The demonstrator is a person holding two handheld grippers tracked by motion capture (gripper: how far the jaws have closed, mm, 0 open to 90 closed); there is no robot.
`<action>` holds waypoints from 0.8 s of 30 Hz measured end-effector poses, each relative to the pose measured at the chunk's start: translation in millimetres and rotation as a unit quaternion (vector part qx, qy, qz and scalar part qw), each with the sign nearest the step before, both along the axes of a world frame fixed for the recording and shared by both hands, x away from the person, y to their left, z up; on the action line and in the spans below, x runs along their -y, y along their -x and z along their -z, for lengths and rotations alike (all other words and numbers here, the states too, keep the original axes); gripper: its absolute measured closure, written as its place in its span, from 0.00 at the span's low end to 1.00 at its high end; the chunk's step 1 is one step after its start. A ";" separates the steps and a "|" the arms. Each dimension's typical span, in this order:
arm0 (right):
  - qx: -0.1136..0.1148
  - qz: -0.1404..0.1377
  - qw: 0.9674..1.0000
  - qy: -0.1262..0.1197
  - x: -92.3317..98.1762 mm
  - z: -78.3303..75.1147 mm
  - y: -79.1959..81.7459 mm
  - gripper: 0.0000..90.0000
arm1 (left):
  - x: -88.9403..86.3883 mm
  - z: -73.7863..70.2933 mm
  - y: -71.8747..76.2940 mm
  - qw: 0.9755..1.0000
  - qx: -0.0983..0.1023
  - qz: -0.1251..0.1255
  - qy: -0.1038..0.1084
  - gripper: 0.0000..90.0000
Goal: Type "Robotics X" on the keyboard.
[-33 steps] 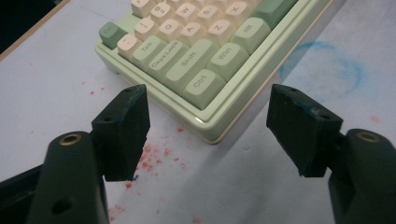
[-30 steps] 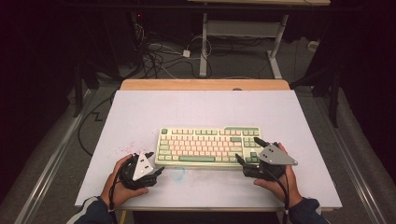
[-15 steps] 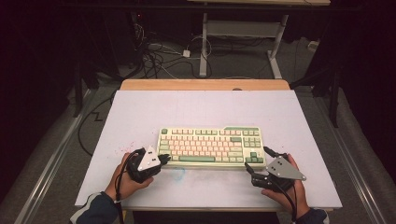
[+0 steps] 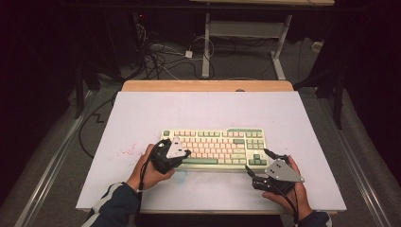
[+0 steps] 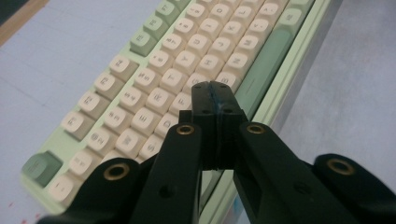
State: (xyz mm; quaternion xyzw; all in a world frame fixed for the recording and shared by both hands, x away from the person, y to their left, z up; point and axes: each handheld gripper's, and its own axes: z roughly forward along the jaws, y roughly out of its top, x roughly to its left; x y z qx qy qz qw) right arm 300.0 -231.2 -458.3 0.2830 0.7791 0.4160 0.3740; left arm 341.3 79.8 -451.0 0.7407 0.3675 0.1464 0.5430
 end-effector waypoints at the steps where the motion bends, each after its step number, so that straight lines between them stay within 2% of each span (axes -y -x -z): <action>1: -0.002 -0.001 1.000 0.001 0.0 0.6 -0.4 0.21 | 4.2 0.4 -1.6 1.000 0.000 0.002 -0.004 0.97; 3: -0.004 -0.002 1.000 0.003 -0.1 1.7 -0.9 0.21 | 14.5 0.7 -6.4 1.000 -0.003 0.006 -0.006 0.97; 7: -0.008 -0.005 1.000 0.007 -1.6 3.5 -1.4 0.21 | 22.4 2.8 -10.9 1.000 -0.008 0.008 -0.007 0.96; 12: -0.013 -0.007 1.000 0.012 -3.1 4.8 -1.4 0.21 | 35.1 11.9 -15.4 0.999 -0.016 0.016 -0.022 0.96; 14: -0.014 -0.007 1.000 0.012 -3.4 5.1 -1.3 0.21 | 37.5 14.0 -16.5 0.999 -0.016 0.016 -0.029 0.96; 21: -0.016 -0.007 1.000 0.015 -2.9 5.9 -2.6 0.22 | 39.9 16.0 -20.5 0.999 -0.016 0.011 -0.028 0.95; 24: -0.019 -0.007 1.000 0.017 -3.2 6.8 -3.0 0.22 | 40.8 17.6 -20.7 0.999 -0.016 0.011 -0.036 0.96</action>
